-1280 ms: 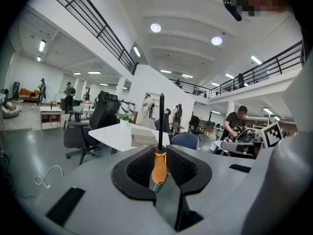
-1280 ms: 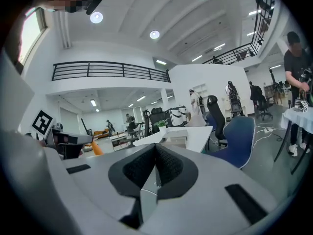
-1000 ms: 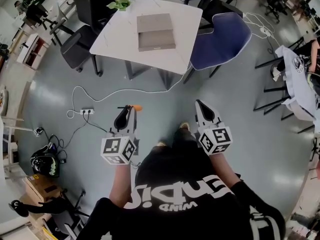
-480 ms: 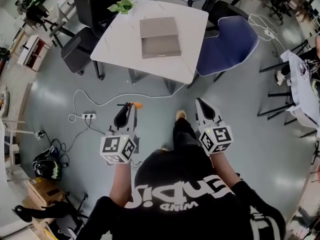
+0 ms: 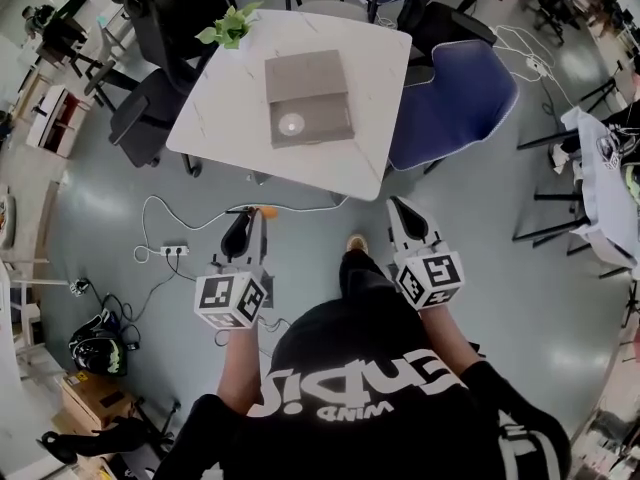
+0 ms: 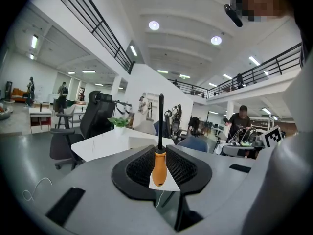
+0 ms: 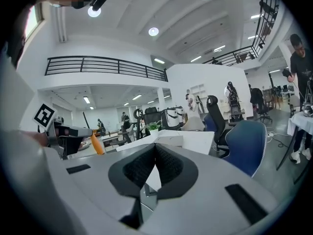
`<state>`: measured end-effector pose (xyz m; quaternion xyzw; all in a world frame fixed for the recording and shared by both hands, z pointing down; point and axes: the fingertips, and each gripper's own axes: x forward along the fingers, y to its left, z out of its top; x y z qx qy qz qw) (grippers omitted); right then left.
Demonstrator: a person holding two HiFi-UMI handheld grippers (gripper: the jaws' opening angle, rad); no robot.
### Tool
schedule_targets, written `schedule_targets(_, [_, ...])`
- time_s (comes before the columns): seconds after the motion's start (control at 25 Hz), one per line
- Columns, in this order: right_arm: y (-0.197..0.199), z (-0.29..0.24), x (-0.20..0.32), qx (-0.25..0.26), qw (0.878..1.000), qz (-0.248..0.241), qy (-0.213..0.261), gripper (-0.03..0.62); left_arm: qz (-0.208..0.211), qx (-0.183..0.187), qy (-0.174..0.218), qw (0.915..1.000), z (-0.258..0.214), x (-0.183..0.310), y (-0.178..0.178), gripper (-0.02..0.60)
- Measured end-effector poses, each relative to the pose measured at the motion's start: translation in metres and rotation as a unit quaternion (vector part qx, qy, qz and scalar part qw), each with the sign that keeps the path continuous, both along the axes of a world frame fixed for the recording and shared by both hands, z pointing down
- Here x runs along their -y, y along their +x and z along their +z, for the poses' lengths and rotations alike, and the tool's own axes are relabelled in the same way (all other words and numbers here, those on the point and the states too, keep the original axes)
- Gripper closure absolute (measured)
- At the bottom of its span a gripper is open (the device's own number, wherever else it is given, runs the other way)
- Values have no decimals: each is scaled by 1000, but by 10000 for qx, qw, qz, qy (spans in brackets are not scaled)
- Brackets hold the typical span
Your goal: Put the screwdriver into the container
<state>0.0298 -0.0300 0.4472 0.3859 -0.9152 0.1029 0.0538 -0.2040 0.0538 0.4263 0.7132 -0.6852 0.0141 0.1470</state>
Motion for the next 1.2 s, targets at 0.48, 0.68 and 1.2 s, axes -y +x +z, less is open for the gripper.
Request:
schedule_targets(0.48, [-18,-22,109,7,9990,-436,84,582,-441,-50,28,9990,-18,93,-13,498])
schedule_targets(0.68, [-18,-24,152,18,9980,-626,111,582,-647,-146,53,9978,-22,129,-15,498])
schedule_targets(1.2, [-36,-12,186,12,9975,-704,-84,582,-515,4,-199,9985,-8,175,-25,498])
